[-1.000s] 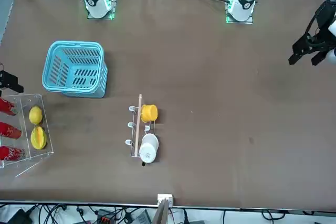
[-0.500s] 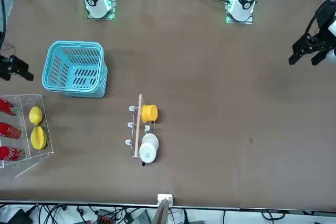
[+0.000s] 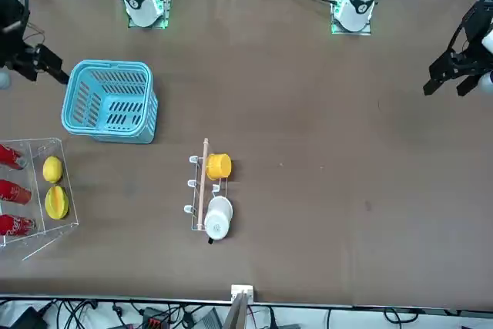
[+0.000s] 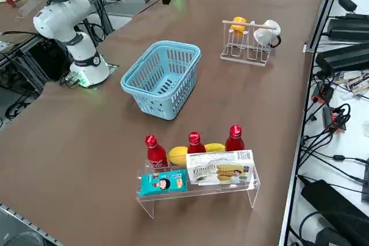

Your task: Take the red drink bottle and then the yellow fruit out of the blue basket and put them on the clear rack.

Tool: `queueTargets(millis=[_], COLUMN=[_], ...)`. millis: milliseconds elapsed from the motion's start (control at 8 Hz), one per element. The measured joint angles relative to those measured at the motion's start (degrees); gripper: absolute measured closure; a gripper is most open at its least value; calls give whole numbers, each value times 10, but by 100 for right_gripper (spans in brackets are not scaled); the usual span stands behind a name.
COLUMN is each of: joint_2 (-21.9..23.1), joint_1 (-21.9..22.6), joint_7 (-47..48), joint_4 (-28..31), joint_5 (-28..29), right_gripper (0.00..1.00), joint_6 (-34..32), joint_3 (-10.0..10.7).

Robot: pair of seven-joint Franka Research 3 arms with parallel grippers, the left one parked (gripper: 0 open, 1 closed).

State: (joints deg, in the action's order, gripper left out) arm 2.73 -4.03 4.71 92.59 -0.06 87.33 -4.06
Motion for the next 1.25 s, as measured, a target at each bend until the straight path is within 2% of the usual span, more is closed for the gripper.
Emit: queueTargets(millis=[750, 1000, 1125, 1250], joint_2=[11, 12, 14, 14], joint_1=[9, 59, 71, 72], joint_7=[-28, -28, -28, -28], joint_4=[6, 6, 6, 7], joint_5=[2, 2, 2, 2], right_gripper=[0, 0, 0, 0], joint_6=[-9, -9, -9, -4], joint_3=[14, 64, 78, 80])
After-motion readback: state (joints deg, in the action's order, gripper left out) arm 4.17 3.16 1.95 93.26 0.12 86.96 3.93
